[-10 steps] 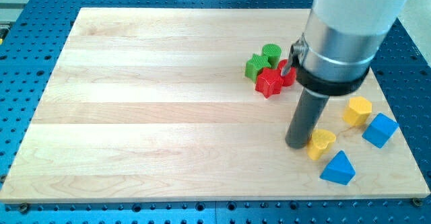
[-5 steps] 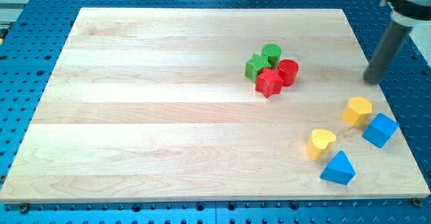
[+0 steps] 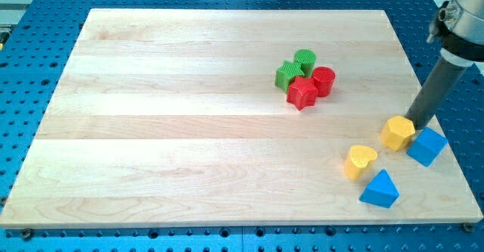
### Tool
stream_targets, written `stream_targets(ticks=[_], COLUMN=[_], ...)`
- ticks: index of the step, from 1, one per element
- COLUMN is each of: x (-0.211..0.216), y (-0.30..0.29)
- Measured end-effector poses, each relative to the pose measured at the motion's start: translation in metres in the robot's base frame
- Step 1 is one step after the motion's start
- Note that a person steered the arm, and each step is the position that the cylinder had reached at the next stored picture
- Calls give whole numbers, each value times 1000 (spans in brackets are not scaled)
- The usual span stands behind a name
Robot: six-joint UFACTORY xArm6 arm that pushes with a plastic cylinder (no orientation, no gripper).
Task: Move the yellow blocks and cube near to the triangle
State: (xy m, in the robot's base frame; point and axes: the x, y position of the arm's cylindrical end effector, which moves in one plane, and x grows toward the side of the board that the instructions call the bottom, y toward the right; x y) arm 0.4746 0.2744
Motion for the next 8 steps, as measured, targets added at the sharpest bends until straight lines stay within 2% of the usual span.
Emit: stream_targets(ticks=[1, 3, 4, 5, 6, 7, 8], x=[-2, 13, 13, 9, -3, 3, 17], y=[0, -49, -49, -25, 32, 62, 43])
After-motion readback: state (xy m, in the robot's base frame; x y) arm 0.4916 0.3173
